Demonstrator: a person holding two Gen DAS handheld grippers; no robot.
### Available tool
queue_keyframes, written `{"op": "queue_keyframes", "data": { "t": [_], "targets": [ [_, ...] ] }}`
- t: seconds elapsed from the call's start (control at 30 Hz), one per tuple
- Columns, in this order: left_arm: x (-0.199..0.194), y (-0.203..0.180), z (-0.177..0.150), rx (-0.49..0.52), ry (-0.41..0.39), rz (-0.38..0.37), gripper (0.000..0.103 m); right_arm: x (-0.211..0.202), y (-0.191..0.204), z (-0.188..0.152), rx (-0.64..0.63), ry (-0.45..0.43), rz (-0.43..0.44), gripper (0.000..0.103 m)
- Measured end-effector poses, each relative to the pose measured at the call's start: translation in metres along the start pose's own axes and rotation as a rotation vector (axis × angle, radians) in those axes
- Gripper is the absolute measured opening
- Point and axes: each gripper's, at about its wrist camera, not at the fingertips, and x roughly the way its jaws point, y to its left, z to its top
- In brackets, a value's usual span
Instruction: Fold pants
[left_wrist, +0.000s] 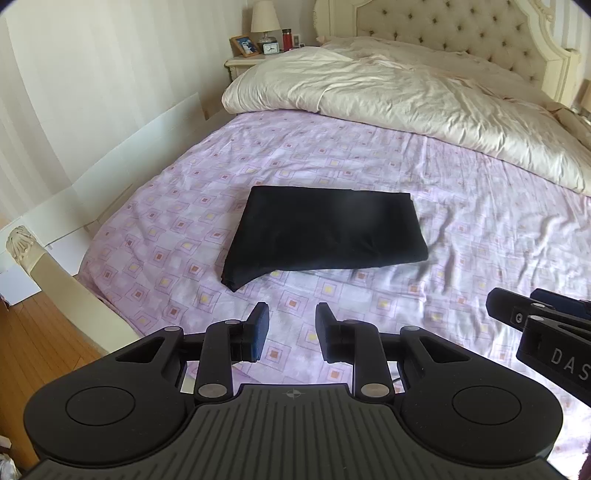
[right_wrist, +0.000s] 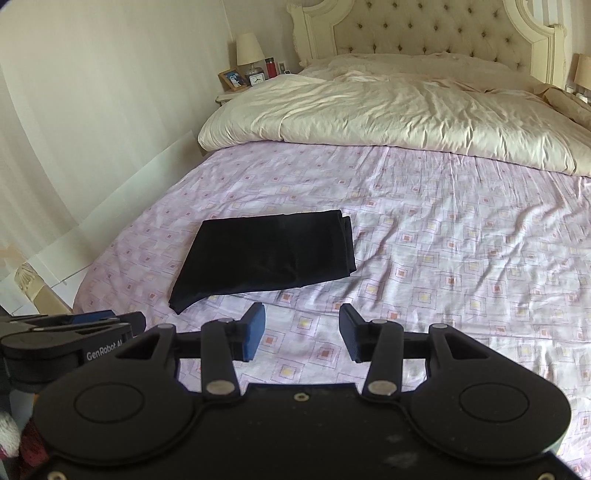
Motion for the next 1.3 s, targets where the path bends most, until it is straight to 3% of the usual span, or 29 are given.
{"op": "queue_keyframes", "data": {
  "t": [0.83,1.3],
  "targets": [
    [-0.007,-0.001,-0.004,-0.009,-0.009,-0.007,0.027,-0.014,0.003,-0.008,-0.021,-0.007,-0.004,0.049],
    [-0.008,-0.019,-0.008,0.034,0.010,0.019,0.027,-0.010,-0.015,-0.007,0.030,0.011,0.007,0.049]
  ]
}}
